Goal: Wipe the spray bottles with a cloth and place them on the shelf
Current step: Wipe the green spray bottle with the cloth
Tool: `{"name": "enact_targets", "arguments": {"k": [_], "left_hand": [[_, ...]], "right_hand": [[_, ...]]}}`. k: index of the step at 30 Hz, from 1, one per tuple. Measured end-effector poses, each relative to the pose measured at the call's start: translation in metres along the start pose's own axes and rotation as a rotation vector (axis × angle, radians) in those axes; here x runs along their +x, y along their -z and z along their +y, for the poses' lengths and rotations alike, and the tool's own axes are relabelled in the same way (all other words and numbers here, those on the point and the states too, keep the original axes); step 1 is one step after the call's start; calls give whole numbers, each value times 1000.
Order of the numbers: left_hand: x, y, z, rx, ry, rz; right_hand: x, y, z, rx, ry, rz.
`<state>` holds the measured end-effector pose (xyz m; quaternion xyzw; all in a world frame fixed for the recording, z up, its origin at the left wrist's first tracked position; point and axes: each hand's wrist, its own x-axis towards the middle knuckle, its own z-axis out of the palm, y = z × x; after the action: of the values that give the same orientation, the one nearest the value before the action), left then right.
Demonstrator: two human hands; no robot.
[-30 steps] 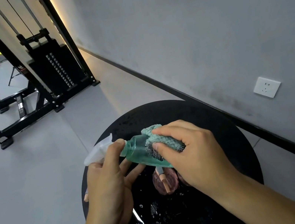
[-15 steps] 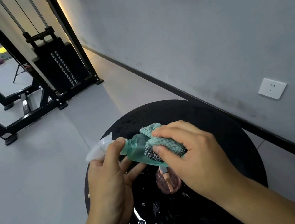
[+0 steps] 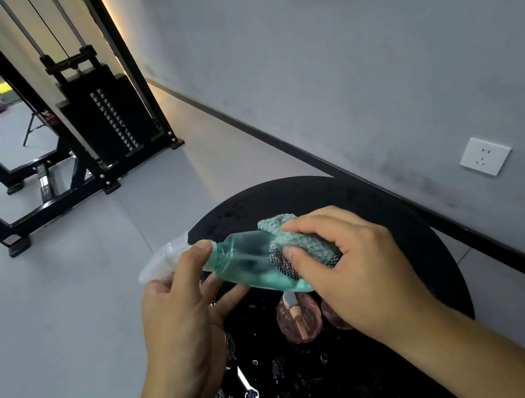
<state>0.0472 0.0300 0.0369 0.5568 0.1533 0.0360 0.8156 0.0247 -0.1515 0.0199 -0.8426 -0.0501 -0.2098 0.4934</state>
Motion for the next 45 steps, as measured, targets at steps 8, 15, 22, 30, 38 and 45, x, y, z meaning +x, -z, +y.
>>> {"name": "enact_targets", "arguments": {"k": [8, 15, 22, 30, 38, 45], "left_hand": [[-3, -5, -3, -18, -15, -62], [1, 2, 0, -1, 4, -30], [4, 6, -3, -21, 2, -36], [2, 4, -5, -36, -13, -26], [-3, 3, 1, -9, 52, 24], [-2, 3, 1, -74, 79, -35]], "right_hand": [[-3, -1, -3, 52, 7, -69], [-1, 4, 3, 42, -33, -3], [-2, 3, 2, 36, -1, -65], [-4, 0, 4, 115, -57, 17], [-10, -5, 2, 111, 23, 40], [-5, 0, 4, 238, -71, 85]]}}
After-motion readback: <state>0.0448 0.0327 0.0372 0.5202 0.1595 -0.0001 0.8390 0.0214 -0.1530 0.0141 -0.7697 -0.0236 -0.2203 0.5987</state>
